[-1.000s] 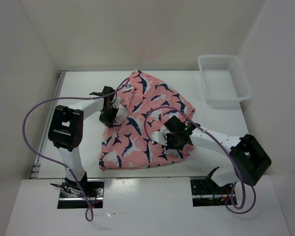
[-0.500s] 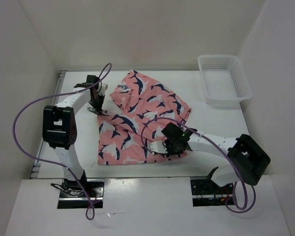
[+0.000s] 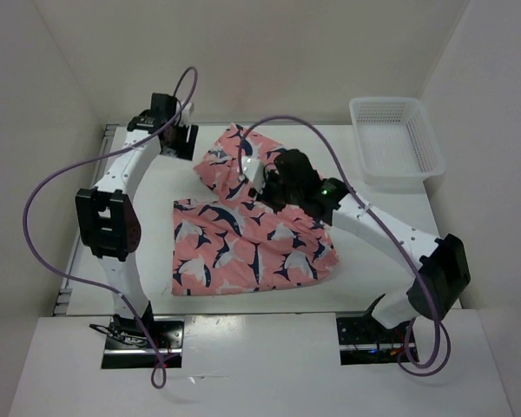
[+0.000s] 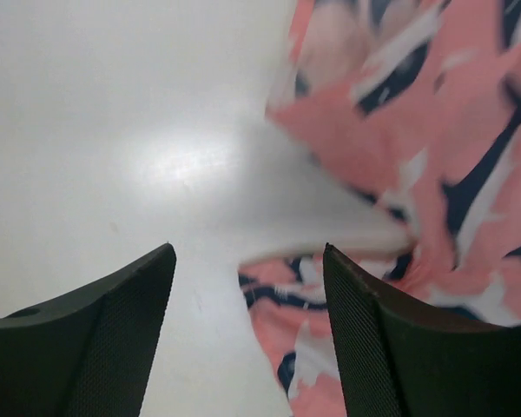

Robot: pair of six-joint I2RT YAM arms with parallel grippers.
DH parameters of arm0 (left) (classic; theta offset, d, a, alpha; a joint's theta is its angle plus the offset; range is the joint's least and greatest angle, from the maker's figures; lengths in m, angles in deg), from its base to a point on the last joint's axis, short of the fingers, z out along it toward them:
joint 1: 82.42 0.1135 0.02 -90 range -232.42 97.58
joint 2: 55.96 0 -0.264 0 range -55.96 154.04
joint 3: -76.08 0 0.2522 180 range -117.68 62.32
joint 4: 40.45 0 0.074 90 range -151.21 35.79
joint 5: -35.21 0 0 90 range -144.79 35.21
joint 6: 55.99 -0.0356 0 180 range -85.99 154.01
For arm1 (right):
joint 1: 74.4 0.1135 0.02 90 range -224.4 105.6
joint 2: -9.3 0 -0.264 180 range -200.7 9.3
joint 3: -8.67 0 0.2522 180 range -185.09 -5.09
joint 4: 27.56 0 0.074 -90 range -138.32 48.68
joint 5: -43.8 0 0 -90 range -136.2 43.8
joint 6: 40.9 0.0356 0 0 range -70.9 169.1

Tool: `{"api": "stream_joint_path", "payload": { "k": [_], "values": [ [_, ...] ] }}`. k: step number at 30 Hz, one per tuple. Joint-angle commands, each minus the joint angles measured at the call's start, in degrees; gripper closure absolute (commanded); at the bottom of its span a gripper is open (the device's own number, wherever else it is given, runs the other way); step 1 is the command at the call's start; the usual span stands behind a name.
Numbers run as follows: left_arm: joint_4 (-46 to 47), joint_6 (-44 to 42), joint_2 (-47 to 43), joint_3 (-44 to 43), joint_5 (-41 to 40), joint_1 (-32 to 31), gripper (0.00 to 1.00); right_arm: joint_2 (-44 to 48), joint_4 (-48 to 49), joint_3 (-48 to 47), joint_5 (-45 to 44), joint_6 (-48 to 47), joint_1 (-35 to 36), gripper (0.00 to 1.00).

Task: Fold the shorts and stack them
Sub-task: Fold the shorts

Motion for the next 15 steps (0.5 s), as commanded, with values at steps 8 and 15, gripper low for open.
{"api": "stream_joint_path", "payload": {
  "k": [8, 15],
  "values": [
    [1.46, -0.19, 20.83, -22.88, 1.79, -6.09, 0.21, -19.72, 11.46, -8.33, -2.99, 22.89, -22.36, 0.63],
    [-9.49, -0.19, 36.54, -47.04, 6.80, -4.59, 0.23, -29.05, 13.83, -11.33, -8.26, 21.83, -23.51, 0.63]
  ]
}}
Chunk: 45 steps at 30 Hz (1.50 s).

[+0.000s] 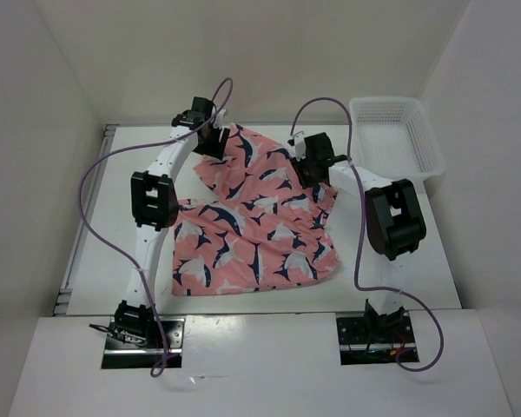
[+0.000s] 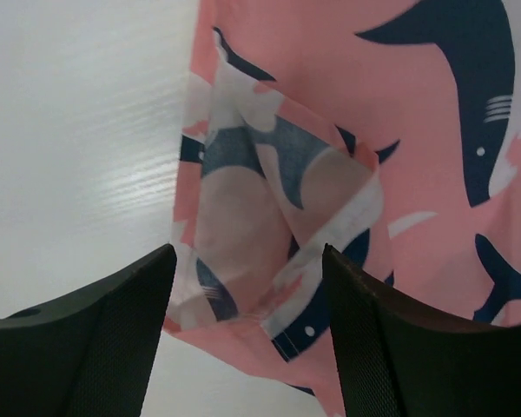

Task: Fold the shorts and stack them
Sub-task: Fold the shorts

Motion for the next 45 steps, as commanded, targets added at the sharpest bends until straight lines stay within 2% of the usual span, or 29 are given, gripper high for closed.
{"api": "stream_joint_path", "payload": {
  "k": [1, 3, 7, 12, 14, 18, 21, 28, 33, 38, 41, 42, 43, 44, 45],
  "values": [
    [-8.36, -0.19, 3.41, -11.96, 3.29, 0.89, 0.25, -2.35, 4.61, -4.05, -4.03, 2.01, 1.47, 0.63],
    [-14.06, -0.19, 6.39, -16.96, 4.60, 0.89, 0.30, -4.45, 5.22, -4.05, -6.05, 2.79, 0.94, 0.63],
    [-20.06, -0.19, 7.55, -18.57, 8.46, 1.94, 0.40, -6.13, 5.75, -4.58, -7.55, 3.33, -0.11, 0.63],
    [-25.87, -0.19, 5.28, -17.09, 15.76, 3.61, 0.40, -7.28, 6.37, -4.05, -8.88, 3.33, -0.11, 0.62],
    [-25.87, -0.19, 3.87, -14.72, 16.38, 4.14, 0.37, -7.80, 6.37, -3.53, -8.88, 3.33, -0.11, 0.62],
    [-18.61, -0.19, -0.62, -2.53, 14.29, 4.67, 0.32, -8.33, 6.89, -3.52, -8.88, 2.63, -0.11, 0.62],
    [-13.42, -0.19, -1.76, 0.93, 13.14, 4.67, 0.29, -8.86, 6.89, -3.52, -8.88, 2.10, -0.11, 0.62],
    [-5.93, -0.19, -5.45, 0.24, 16.38, 4.67, 0.24, -8.33, 7.42, -0.81, -10.11, -1.94, -0.11, 0.62],
    [-4.87, -0.19, -3.27, 0.24, 9.89, 3.53, 0.23, -8.33, 7.42, -0.18, -9.50, -3.17, -0.11, 0.61],
    [-9.52, -0.19, 1.22, -0.38, 6.89, 3.53, 0.23, -8.33, 7.42, -0.89, -9.49, -3.79, -0.11, 0.61],
    [-10.05, -0.19, 1.75, 2.25, 6.89, 3.53, 0.28, -8.86, 7.42, -1.50, -9.49, -4.32, -0.11, 0.61],
    [-10.05, -0.19, 2.36, 2.26, 7.50, 3.53, 0.33, -8.86, 7.42, -1.50, -9.49, -4.84, -0.11, 0.61],
    [-10.05, -0.19, 2.37, 2.26, 7.51, 3.53, 0.39, -8.86, 7.42, -1.50, -9.49, -4.85, -0.11, 0.61],
    [-10.05, -0.19, 2.37, 2.26, 8.29, 3.53, 0.52, -8.86, 7.42, -1.50, -9.49, -4.85, -0.11, 0.61],
    [-10.05, -0.19, 2.37, 2.26, 8.99, 3.53, 0.57, -8.86, 7.42, -1.50, -9.49, -5.37, -0.11, 0.61]
  ]
}}
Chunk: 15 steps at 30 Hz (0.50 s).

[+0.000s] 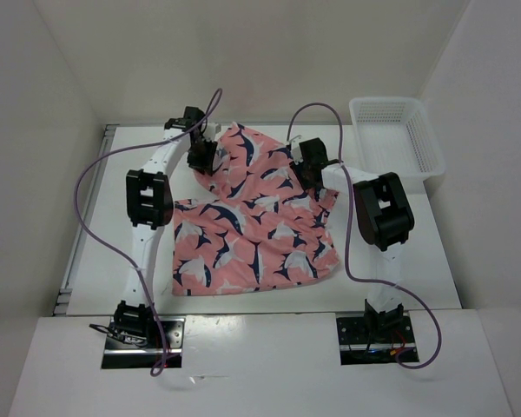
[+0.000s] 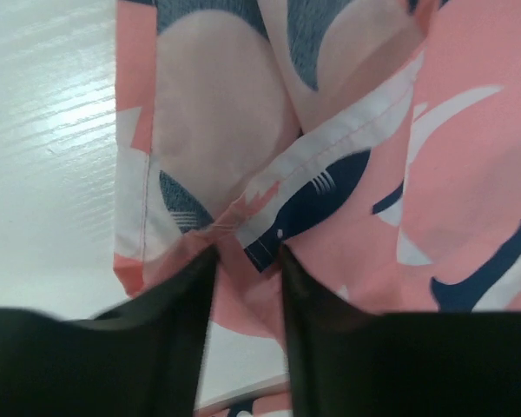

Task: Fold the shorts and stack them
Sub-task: Fold the shorts

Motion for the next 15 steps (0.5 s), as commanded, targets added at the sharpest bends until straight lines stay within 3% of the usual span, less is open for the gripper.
{"api": "stream_joint_path", "payload": {
  "k": [1, 3, 6, 9, 15],
  "values": [
    [-1.13, -0.03, 0.36, 0.42, 0.87, 0.01, 0.64, -1.10, 1.19, 0.40, -0.92, -2.05, -0.22, 0.61],
    [-0.52, -0.03, -1.14, 2.61, 1.48, 0.01, 0.81, -1.10, 1.89, 1.19, -1.45, -2.75, -0.22, 0.61],
    [2.90, -0.03, -5.95, 10.16, 0.96, 0.01, 0.93, -1.10, 3.03, 2.95, -3.03, -4.25, -0.22, 0.62],
    [7.82, -0.03, -10.53, 17.01, -0.62, 0.01, 1.00, -1.10, 3.57, 4.27, -4.08, -6.01, -0.22, 0.62],
    [11.43, -0.03, -25.37, 30.55, -4.40, 2.99, 1.00, -1.10, 4.18, 4.80, -5.32, -7.68, -0.22, 0.65]
  ]
}}
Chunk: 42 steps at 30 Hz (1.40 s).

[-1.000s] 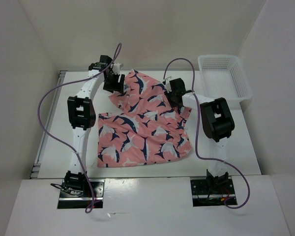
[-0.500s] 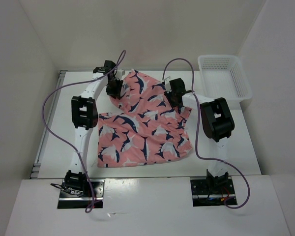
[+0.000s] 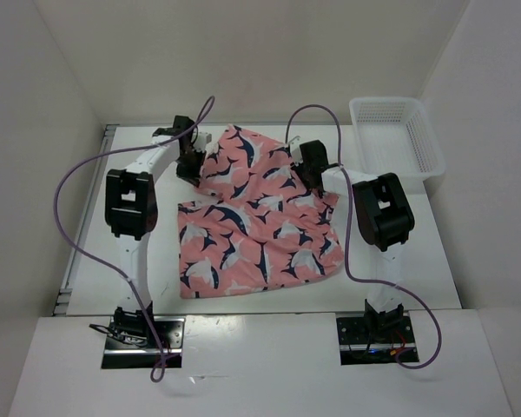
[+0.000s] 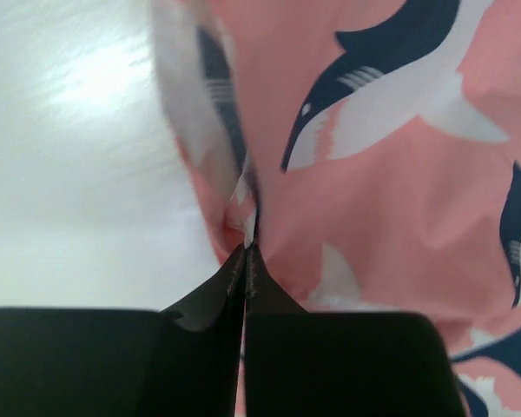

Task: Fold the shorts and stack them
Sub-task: Fold the shorts

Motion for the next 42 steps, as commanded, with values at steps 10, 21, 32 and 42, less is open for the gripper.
{"api": "stream_joint_path", "payload": {
  "k": [10, 21, 32, 42],
  "values": [
    [4.02, -0.21, -15.88, 18.28, -8.04, 3.99, 0.39, 1.59, -3.60, -4.94, 2.28, -2.65, 2.48, 0.49],
    [7.55, -0.21, 12.11, -35.53, 1.36, 1.02, 0.00, 8.98, -13.97, -6.65, 3.96, -1.84, 2.48, 0.31],
    [12.20, -0.21, 35.88, -65.13, -1.90, -5.59, 0.00, 6.08, -18.55, -5.23, 5.89, -5.98, -2.43, 0.31],
    [12.81, -0.21, 40.27, -66.18, -8.82, -5.06, 0.00, 2.92, -19.08, -6.37, 6.60, -6.06, -7.62, 0.25]
  ]
}}
